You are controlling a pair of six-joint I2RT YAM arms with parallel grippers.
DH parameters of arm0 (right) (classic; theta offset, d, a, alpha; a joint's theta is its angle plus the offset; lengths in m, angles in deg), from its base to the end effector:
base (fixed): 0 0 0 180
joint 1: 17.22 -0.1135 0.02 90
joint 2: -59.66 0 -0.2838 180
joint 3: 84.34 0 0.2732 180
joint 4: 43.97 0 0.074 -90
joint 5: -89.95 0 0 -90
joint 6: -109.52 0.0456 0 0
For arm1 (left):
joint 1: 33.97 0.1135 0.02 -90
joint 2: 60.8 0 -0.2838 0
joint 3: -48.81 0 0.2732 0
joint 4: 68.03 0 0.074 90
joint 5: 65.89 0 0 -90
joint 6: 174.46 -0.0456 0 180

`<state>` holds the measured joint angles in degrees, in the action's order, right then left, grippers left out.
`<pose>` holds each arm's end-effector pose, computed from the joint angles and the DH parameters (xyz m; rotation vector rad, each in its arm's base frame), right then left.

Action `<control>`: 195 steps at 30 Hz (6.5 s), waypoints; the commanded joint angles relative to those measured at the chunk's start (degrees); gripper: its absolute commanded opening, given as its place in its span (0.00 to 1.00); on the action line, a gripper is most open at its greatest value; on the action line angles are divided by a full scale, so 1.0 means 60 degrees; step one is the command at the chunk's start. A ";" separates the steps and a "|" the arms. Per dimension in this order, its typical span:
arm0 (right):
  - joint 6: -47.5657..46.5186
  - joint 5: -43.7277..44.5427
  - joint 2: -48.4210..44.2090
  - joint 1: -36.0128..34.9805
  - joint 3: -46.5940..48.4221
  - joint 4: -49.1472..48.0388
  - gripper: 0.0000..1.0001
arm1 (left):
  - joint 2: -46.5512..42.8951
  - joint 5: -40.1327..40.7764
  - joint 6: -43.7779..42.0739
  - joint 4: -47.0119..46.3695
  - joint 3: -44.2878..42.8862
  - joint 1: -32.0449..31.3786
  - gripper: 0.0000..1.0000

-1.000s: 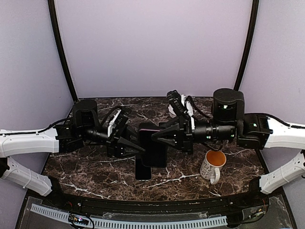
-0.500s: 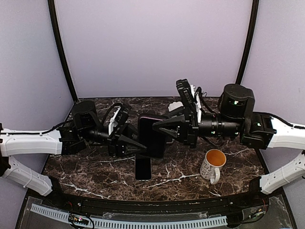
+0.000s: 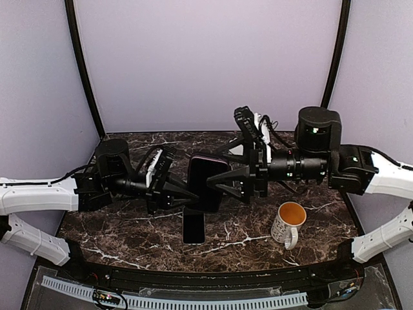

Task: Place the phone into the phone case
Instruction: Pass from the right arm to the left, then press the top left corner of the phone case, then pass from the right arm to the left, then press the top right corner of the phone case, then pass from the left arm to the right, then place the phone with the phone case at the center of the board.

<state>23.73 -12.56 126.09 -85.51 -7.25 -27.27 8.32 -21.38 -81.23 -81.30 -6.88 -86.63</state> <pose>0.0992 0.2757 0.4117 -1.1031 1.4287 1.1145 0.1504 -0.2507 0.3149 1.2900 1.1861 -1.3544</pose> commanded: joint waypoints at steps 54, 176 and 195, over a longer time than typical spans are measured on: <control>-0.2734 0.0131 0.2773 0.0303 0.3899 0.4391 0.65 | -0.0909 0.1577 -0.0774 0.0892 -0.0262 -0.0230 0.00; 0.6588 -0.0285 0.2032 0.2290 -0.2211 0.1135 0.00 | -0.1231 0.5890 0.1019 0.0790 -0.0301 0.0736 0.84; 0.6883 -0.1310 0.4677 0.3188 -0.2119 0.0315 0.14 | -0.1225 0.5784 0.0936 0.0934 -0.0318 0.0736 0.84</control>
<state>64.71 -21.02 152.47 -67.17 -20.67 -22.23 1.76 12.87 -74.54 -75.75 -7.08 -82.37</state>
